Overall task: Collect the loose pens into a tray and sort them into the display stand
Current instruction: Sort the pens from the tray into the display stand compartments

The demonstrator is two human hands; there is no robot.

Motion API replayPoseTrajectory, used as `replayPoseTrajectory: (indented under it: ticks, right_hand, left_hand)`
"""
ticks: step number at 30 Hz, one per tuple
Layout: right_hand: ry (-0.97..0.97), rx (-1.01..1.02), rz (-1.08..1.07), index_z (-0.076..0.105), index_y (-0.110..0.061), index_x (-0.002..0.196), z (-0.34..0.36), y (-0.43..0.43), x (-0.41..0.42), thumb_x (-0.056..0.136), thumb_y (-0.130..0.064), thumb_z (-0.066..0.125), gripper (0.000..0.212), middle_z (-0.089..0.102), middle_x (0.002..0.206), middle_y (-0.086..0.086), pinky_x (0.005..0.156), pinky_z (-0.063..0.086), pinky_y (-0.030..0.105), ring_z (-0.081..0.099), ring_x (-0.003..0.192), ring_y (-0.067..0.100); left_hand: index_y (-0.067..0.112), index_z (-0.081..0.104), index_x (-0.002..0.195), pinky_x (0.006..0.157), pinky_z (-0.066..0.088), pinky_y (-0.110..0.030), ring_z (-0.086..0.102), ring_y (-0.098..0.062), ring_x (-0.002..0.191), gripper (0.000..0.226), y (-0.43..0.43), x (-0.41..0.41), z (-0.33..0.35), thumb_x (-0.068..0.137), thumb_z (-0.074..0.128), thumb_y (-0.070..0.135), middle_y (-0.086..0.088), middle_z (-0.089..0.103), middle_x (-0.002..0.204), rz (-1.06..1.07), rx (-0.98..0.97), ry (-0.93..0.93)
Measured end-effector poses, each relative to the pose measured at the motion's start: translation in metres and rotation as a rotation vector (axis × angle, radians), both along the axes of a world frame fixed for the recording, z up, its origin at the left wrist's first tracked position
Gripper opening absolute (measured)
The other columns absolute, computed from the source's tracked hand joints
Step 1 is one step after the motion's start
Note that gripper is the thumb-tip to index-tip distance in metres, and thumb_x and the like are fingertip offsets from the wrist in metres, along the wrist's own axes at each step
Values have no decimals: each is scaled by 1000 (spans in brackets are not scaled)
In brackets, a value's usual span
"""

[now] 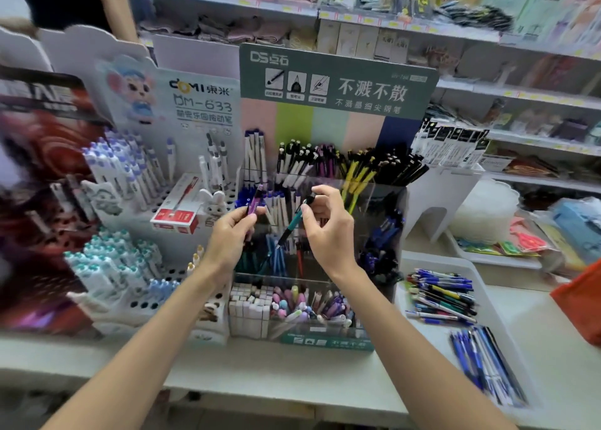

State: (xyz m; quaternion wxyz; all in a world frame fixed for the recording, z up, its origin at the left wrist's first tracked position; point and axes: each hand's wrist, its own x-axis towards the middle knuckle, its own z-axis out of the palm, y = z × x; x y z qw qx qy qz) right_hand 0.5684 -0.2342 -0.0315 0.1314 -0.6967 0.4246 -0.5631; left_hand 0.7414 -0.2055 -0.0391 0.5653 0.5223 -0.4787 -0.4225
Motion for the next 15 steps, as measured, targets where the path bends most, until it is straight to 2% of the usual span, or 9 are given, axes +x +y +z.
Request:
replayPoseTrajectory:
  ticks: [2,4,6,8,10,13,15]
  right_hand:
    - [28,-5,14,57,-6,119,-11,5,13,91,-7,66,30,59,102,-5,76,48,9,59,83,2]
    - [73,-13,13,58,-5,120,-23,7,23,91,-7,67,30,61,105,0,77,49,12,60,83,7]
    - [136,-18,16,59,-4,119,-35,6,31,91,-7,67,29,64,104,5,81,49,14,61,86,11]
    - [233,-20,24,62,-4,116,-46,5,37,89,-9,70,28,68,103,7,83,53,23,64,89,16]
    - [393,-48,-7,68,-7,108,-59,5,42,86,-13,74,24,70,95,7,79,55,33,64,87,21]
    - [639,-133,-41,75,-12,96,-73,6,46,80,-15,77,17,72,86,2,73,51,38,59,85,22]
    - [673,-147,-20,75,-12,105,-76,6,45,83,-14,74,22,73,93,2,76,50,40,59,90,22]
  left_hand:
    - [21,68,110,69,48,-11,65,6,74,21,7,8,-2,102,52,11,11,70,88,44,-16,-15]
    - [25,68,108,71,50,-10,66,6,81,19,12,17,-7,98,60,12,9,72,96,84,-28,-38]
    - [29,69,101,76,51,-13,68,4,83,19,16,23,-11,94,65,12,10,74,94,103,-30,-65]
    - [26,71,101,80,53,-19,70,-3,87,19,18,29,-15,92,69,10,9,75,94,104,-33,-66]
    - [20,72,106,86,56,-27,71,-11,92,19,18,34,-17,89,72,11,4,76,96,108,-17,-76]
    - [15,72,109,91,56,-34,72,-17,96,23,18,39,-17,86,76,15,0,76,99,115,-5,-95]
    - [15,72,108,91,56,-33,71,-16,95,23,18,39,-17,86,76,14,0,76,99,114,-8,-100]
